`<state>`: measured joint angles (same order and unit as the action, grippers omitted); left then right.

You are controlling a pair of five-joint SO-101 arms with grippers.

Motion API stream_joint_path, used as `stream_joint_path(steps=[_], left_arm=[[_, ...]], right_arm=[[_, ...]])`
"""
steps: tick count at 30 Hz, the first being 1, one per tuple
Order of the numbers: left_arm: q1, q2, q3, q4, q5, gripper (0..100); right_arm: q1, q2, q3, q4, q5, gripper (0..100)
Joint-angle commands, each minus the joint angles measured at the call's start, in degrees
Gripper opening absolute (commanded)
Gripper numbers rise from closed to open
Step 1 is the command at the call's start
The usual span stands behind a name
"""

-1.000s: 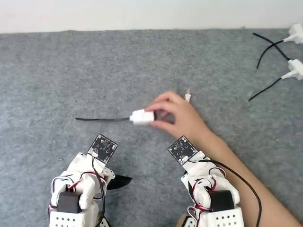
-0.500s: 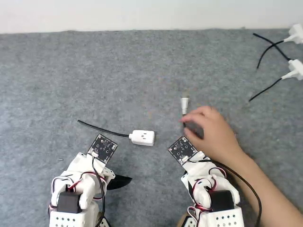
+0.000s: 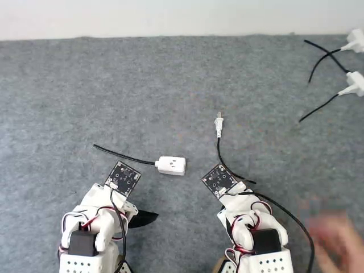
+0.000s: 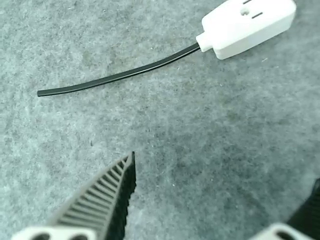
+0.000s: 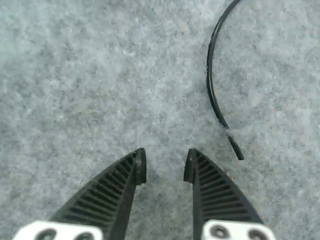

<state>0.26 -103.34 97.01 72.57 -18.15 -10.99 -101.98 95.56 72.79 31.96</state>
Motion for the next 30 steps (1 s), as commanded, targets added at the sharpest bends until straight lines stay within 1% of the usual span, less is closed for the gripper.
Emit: stream_joint_path(steps=[1, 20, 22, 28, 30], left_arm=[[-0.2, -0.7, -0.5, 0.4, 0.4, 50], [-0.2, -0.7, -0.5, 0.4, 0.4, 50], [-0.2, -0.7, -0.5, 0.4, 0.4, 50], [0.4, -0.8, -0.5, 0.2, 0.4, 50], [1.9, -0.8, -0.5, 0.1, 0.4, 50]], right_arm=[[-0.4, 0.0, 1.0, -0.6, 0.5, 14.4], [-0.9, 0.3, 1.0, -0.5, 0.1, 14.4], [-2.2, 0.5, 1.1, -0.5, 0.1, 14.4], [-9.1, 0.0, 1.1, -0.7, 0.4, 14.4], [-10.2, 0.0, 1.1, -1.8, 0.5, 14.4]])
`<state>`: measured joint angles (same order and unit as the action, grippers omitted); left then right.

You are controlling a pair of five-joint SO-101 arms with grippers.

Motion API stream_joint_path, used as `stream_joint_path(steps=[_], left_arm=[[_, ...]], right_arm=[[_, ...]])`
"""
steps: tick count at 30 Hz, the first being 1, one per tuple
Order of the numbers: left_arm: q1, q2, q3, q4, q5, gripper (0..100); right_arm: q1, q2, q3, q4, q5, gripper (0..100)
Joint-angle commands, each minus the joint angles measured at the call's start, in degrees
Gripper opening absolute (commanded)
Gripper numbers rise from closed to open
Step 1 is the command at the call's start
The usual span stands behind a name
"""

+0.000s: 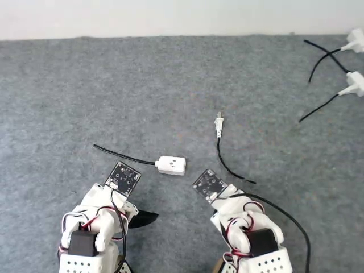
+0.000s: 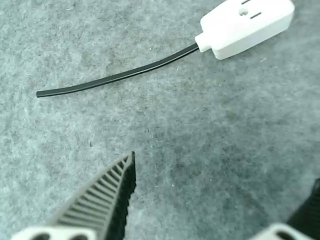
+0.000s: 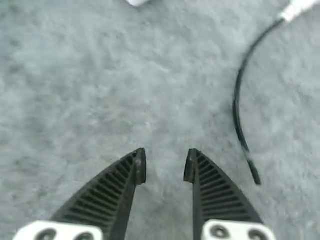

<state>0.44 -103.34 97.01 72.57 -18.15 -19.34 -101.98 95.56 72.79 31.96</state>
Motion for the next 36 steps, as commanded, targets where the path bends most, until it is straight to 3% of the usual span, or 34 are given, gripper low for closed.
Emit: stream_joint_path(steps=[1, 4, 7, 11, 16, 22, 29, 36], left_arm=[[2.6, -0.8, -0.5, 0.1, 0.3, 50], [1.5, -0.8, -0.5, -2.3, -1.2, 50], [-6.9, -0.8, -0.5, -7.8, -11.2, 50], [-9.8, -0.8, -0.9, -17.2, -18.1, 50], [-7.1, -0.6, -6.5, -16.5, -14.5, 50], [-0.2, -0.4, -16.5, -11.1, -7.7, 50], [5.2, -0.4, -21.2, -7.2, -3.3, 50], [5.3, -0.4, -16.1, -10.3, 1.3, 50]], right_arm=[[-1.6, 0.0, 1.1, -2.6, 0.5, 14.4], [-0.1, 0.0, 1.0, -4.9, 0.5, 14.5], [3.7, 0.0, 0.8, -7.8, 0.5, 14.6], [11.9, 0.0, -4.7, -5.8, 0.6, 14.7], [13.8, 0.7, -14.2, -0.3, 5.1, 14.7], [13.5, 5.8, -21.5, -0.1, 5.4, 14.7], [13.1, 33.0, -32.6, -6.8, 1.2, 14.7], [5.1, 57.4, -44.3, -12.2, -4.4, 14.8]])
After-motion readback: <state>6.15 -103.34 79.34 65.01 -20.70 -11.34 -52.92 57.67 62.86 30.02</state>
